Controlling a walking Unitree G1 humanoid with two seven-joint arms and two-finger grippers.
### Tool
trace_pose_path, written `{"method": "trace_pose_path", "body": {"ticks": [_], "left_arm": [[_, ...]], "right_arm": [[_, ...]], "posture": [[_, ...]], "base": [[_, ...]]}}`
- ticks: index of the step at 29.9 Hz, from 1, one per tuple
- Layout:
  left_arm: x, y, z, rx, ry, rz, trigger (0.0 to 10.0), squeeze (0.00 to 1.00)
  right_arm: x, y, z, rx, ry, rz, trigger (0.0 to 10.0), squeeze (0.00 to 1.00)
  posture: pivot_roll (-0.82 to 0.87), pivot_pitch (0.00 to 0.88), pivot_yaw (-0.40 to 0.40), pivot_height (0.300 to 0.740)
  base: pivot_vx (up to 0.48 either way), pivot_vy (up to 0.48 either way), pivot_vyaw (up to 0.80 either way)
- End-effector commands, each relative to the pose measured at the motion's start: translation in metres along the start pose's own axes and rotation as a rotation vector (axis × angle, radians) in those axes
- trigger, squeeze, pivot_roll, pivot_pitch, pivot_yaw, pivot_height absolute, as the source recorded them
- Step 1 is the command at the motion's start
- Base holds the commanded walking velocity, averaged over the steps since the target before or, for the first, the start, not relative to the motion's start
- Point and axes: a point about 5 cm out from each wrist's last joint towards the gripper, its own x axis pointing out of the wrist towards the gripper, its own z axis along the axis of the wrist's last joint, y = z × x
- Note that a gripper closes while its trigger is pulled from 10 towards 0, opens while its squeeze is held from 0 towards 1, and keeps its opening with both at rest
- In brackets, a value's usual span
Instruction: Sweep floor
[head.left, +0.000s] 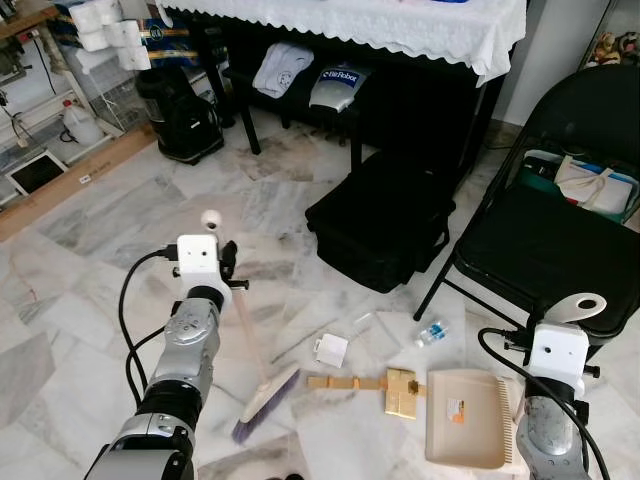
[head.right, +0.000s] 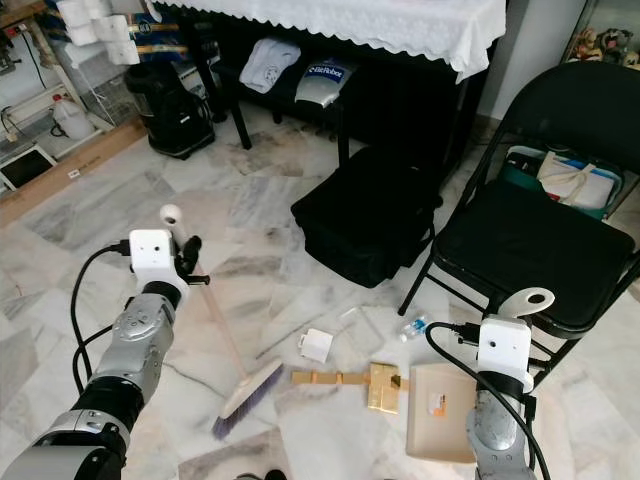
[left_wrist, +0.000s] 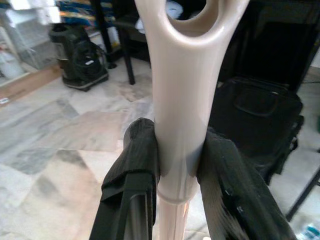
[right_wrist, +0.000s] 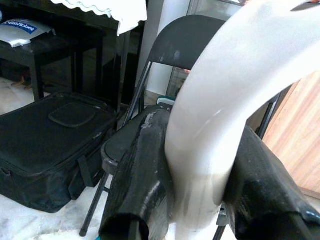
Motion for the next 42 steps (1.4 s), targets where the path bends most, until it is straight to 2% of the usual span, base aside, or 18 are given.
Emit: {"method": "trace_pose_path", "body": {"ticks": [1, 11, 17, 21, 29, 36, 42], "left_arm": [[-0.003, 0.003, -0.004, -0.028, 0.016, 0.006, 10.0, 0.00], [-0.003, -0.003, -0.002, -0.073, 0.014, -0.032, 10.0, 0.00], [-0.001, -0.014, 0.002, -0.121, 0.019, -0.106, 10.0, 0.00], [-0.001, -0.018, 0.001, -0.101, 0.028, -0.127, 10.0, 0.00], [0.000, -0.020, 0.003, -0.116, 0.037, -0.149, 10.0, 0.00], [0.001, -0.032, 0.003, -0.185, 0.056, -0.156, 10.0, 0.00], [0.003, -0.042, 0.005, -0.199, 0.080, -0.200, 10.0, 0.00]], "right_arm": [[-0.001, -0.004, -0.001, -0.015, 0.005, 0.004, 10.0, 0.00], [0.001, -0.005, 0.001, -0.020, 0.004, 0.015, 10.0, 0.00], [0.000, -0.006, 0.001, -0.023, 0.006, 0.021, 10.0, 0.00], [0.000, -0.003, 0.000, -0.025, 0.009, 0.038, 10.0, 0.00], [0.005, -0.003, 0.003, -0.027, 0.002, 0.046, 10.0, 0.00], [0.007, 0.000, 0.004, -0.024, -0.002, 0.060, 10.0, 0.00], [0.009, 0.002, 0.006, -0.022, -0.005, 0.069, 10.0, 0.00]], "posture": [[-0.09, 0.165, 0.116, 0.740], [-0.09, 0.170, 0.106, 0.740], [-0.10, 0.160, 0.106, 0.740], [-0.09, 0.146, 0.106, 0.740], [-0.10, 0.126, 0.105, 0.740], [-0.09, 0.114, 0.099, 0.740], [-0.09, 0.128, 0.098, 0.740]], "base": [[0.000, 0.000, 0.00], [0.000, 0.000, 0.00], [0.000, 0.000, 0.00], [0.000, 0.000, 0.00], [0.000, 0.000, 0.00], [0.000, 0.000, 0.00], [0.000, 0.000, 0.00]]}}
